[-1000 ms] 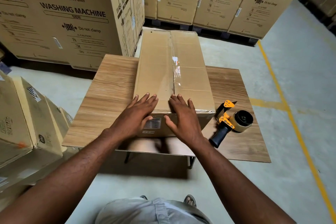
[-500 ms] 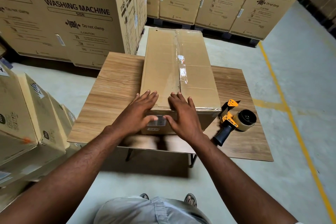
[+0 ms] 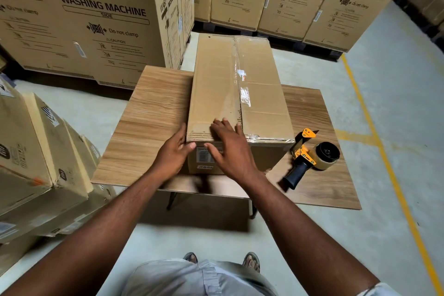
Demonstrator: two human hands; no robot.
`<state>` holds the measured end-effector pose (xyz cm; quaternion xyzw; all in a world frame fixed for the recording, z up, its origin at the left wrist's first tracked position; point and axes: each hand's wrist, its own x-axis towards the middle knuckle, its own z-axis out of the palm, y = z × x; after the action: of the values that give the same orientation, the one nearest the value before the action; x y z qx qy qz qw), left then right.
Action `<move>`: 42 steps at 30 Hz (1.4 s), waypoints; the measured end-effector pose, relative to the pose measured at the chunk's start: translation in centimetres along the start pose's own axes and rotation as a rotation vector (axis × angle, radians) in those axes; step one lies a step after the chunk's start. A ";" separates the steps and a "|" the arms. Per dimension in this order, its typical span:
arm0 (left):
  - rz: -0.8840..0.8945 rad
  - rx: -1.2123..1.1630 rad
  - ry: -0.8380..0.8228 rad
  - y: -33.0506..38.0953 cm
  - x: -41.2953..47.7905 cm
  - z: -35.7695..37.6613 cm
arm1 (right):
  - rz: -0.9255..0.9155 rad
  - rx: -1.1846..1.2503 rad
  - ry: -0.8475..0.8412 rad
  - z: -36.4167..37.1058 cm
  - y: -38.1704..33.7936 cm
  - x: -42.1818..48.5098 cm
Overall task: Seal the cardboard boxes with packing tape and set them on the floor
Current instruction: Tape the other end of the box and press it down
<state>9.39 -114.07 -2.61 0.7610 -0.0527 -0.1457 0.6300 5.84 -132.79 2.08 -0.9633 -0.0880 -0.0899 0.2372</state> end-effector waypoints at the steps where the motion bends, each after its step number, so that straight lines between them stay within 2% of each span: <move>1: 0.002 0.031 0.015 -0.3 -0.2 0.0 | -0.010 -0.030 0.005 0.4 -0.2 0.0; 6: -0.023 0.257 0.210 -0.5 -2.7 3.8 | 0.094 -0.039 0.053 1.9 -1.5 -0.1; 10: 0.008 0.371 0.145 -2.5 -4.1 7.7 | 0.179 -0.117 0.001 2.6 -3.2 0.4; 13: 0.051 0.390 0.073 -4.0 -4.8 8.0 | 0.205 -0.211 -0.018 3.4 -3.7 0.4; 15: 0.086 0.527 0.009 -5.2 -5.3 7.1 | 0.212 -0.266 -0.012 3.8 -3.7 0.4; 18: 0.008 0.643 -0.070 -6.3 -5.5 5.5 | 0.166 -0.326 -0.055 3.5 -3.4 0.2; 19: -0.058 0.619 -0.066 -5.9 -5.6 4.9 | 0.150 -0.333 -0.082 3.4 -3.3 0.1; 21: -0.136 0.528 0.041 -4.4 -5.6 3.8 | 0.144 -0.329 -0.095 3.3 -3.1 -0.1; 25: -0.079 0.345 0.228 -1.5 -4.8 2.3 | 0.187 -0.365 -0.041 3.9 -3.6 0.0; 28: -0.018 0.203 0.199 -0.4 -4.3 2.4 | 0.180 -0.399 -0.042 4.1 -3.5 0.1; 33: -0.083 0.270 0.047 -1.0 -3.5 2.6 | 0.164 -0.373 -0.069 3.9 -3.1 -0.3; 37: -0.108 0.184 0.162 0.3 -3.0 2.7 | 0.162 -0.304 -0.111 2.8 -3.5 0.1; 39: -0.037 0.182 0.245 1.7 -2.9 2.8 | 0.144 -0.143 -0.115 1.3 -3.5 0.0; 42: 0.215 0.294 0.252 3.6 -2.3 3.2 | 0.174 0.006 0.023 -0.7 -2.4 -0.8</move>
<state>6.60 -117.17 0.70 0.8468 -0.0750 0.0276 0.5260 4.48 -131.11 3.58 -0.9655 -0.0014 -0.0800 0.2479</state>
